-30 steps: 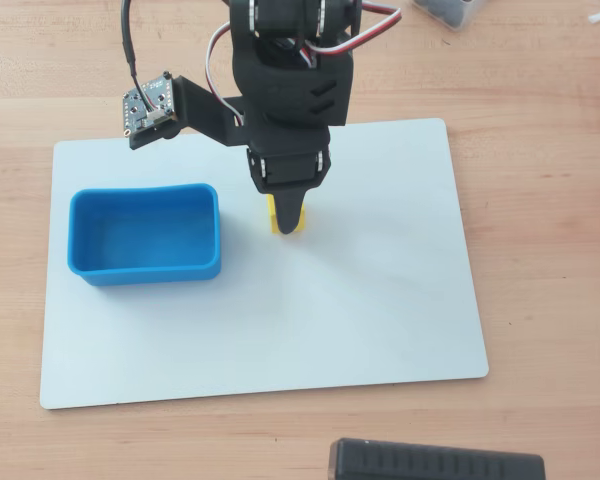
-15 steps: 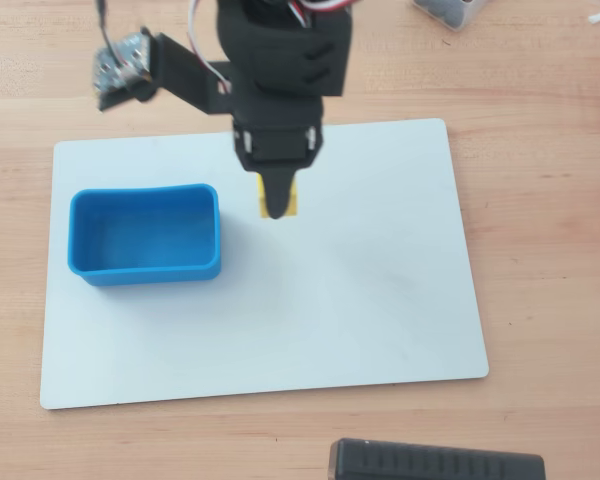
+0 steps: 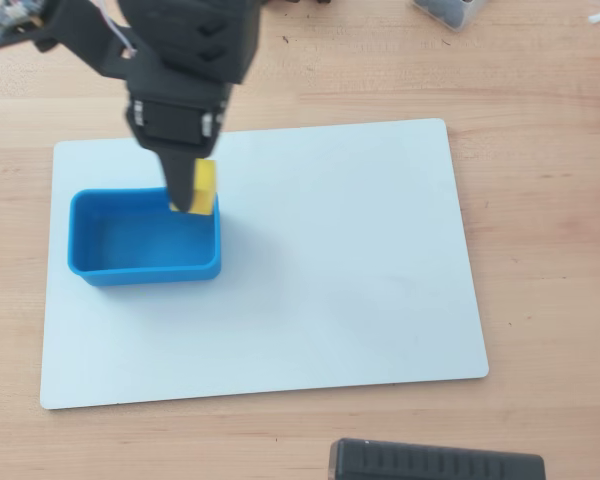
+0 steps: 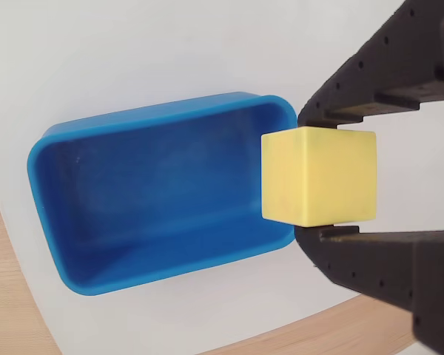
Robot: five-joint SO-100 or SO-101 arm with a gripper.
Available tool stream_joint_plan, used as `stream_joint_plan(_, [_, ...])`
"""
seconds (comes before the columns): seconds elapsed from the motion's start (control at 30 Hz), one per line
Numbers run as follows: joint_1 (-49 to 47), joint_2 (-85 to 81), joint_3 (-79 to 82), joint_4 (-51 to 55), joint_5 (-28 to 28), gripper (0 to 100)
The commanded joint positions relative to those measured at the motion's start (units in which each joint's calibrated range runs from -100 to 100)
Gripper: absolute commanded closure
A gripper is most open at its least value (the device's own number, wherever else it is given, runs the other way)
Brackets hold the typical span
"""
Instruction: Pick up yellow cube and drop it in the blue rectangular bin
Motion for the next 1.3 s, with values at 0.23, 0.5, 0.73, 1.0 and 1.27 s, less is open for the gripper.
stream_joint_plan(0.23, [4.63, -2.02, -5.55, -9.87, -0.05, 96])
stream_joint_plan(0.5, [6.86, 5.04, -4.28, -13.67, -0.05, 96])
stream_joint_plan(0.73, [7.04, 7.27, -2.55, -15.81, -0.05, 96])
stream_joint_plan(1.0, [6.78, 7.08, -1.55, -15.57, -0.34, 91])
stream_joint_plan(1.27, [6.86, 5.69, -1.73, -14.08, -0.44, 83])
